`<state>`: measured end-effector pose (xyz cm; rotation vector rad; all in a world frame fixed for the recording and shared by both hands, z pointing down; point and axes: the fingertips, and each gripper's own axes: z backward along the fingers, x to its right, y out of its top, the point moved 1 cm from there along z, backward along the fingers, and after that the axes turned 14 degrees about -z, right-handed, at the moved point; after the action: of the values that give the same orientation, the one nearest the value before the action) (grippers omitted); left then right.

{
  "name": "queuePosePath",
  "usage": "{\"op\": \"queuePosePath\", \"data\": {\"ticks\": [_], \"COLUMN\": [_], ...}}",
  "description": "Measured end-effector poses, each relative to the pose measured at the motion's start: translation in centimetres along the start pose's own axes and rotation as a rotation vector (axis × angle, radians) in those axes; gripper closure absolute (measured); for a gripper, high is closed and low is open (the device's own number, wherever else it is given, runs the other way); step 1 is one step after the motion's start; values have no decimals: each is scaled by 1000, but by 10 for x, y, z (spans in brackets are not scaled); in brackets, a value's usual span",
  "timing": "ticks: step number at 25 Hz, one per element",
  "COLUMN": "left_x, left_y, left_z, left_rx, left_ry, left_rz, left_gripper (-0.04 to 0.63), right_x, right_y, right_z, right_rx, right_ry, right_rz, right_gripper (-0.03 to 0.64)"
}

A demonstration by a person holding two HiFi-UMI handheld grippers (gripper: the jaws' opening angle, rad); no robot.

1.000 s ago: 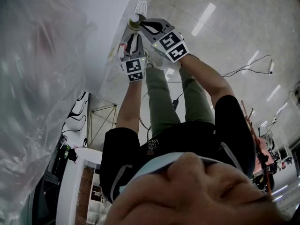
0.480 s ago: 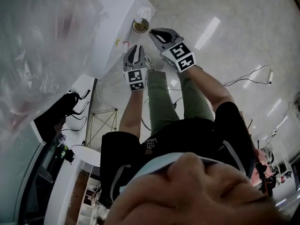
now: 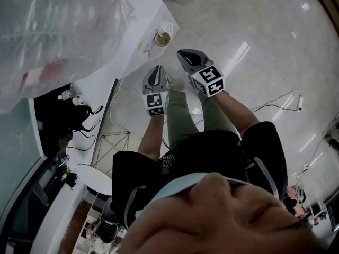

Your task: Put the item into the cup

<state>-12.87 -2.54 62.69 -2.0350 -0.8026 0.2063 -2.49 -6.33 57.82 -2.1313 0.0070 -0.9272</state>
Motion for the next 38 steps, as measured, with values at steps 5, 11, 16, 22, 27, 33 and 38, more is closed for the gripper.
{"op": "queuePosePath", "data": {"ticks": [5, 11, 16, 22, 27, 33, 38], "left_x": [6, 4, 0, 2, 5, 3, 2], "left_y": [30, 73, 100, 130, 162, 179, 185], "left_z": [34, 71, 95, 120, 144, 178, 204], "left_rx": [25, 79, 117, 159, 225, 258, 292], "left_ry": [5, 49, 75, 122, 142, 164, 184], "left_rz": [6, -3, -24, -31, 1, -55, -79], "left_gripper": [566, 569, 571, 571, 571, 571, 571], "right_x": [-22, -50, -71, -91, -101, -117, -122], "right_y": [14, 34, 46, 64, 73, 80, 80], "right_z": [30, 61, 80, 107, 125, 146, 158], "right_rx": [18, 38, 41, 34, 35, 46, 53], "right_ry": [3, 37, 70, 110, 120, 132, 139], "right_rz": [-4, 0, 29, 91, 137, 200, 217], "right_gripper": [572, 572, 572, 572, 572, 572, 572]}}
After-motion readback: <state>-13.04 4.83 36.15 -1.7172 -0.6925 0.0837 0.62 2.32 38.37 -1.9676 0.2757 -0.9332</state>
